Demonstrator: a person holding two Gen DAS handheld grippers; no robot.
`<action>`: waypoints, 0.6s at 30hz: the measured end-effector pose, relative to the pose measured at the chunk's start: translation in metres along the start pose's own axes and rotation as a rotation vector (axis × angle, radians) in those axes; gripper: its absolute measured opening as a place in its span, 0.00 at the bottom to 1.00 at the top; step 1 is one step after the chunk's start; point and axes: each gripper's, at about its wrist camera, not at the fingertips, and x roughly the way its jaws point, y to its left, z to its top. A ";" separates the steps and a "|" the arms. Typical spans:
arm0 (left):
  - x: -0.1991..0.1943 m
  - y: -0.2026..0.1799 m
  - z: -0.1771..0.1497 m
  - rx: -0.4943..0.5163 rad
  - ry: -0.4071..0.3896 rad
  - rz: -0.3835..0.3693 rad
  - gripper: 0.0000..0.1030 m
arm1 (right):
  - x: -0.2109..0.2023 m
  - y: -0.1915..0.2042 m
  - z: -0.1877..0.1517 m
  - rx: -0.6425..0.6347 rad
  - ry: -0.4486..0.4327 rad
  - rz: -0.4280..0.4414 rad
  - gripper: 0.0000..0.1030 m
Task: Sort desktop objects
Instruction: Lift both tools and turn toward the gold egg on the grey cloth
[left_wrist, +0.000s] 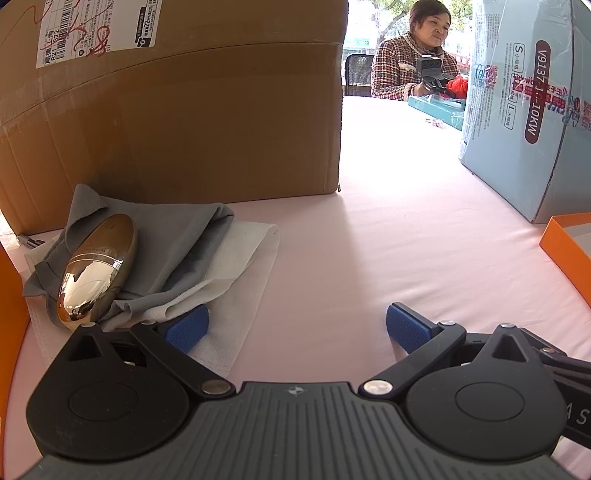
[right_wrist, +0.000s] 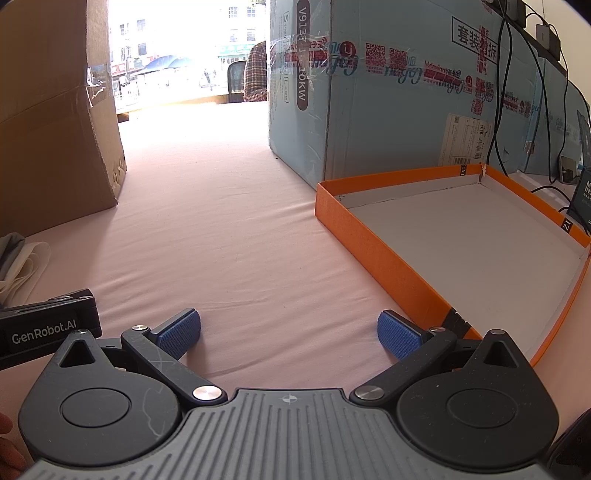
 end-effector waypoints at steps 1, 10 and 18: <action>0.000 0.000 0.000 -0.001 0.000 0.000 1.00 | 0.000 0.000 0.000 0.000 -0.001 0.000 1.00; -0.001 0.001 -0.002 -0.004 0.001 0.003 1.00 | 0.001 -0.002 0.002 -0.001 -0.003 -0.001 1.00; -0.005 0.002 -0.003 -0.013 0.000 0.005 1.00 | -0.002 0.002 -0.001 -0.003 -0.003 -0.002 1.00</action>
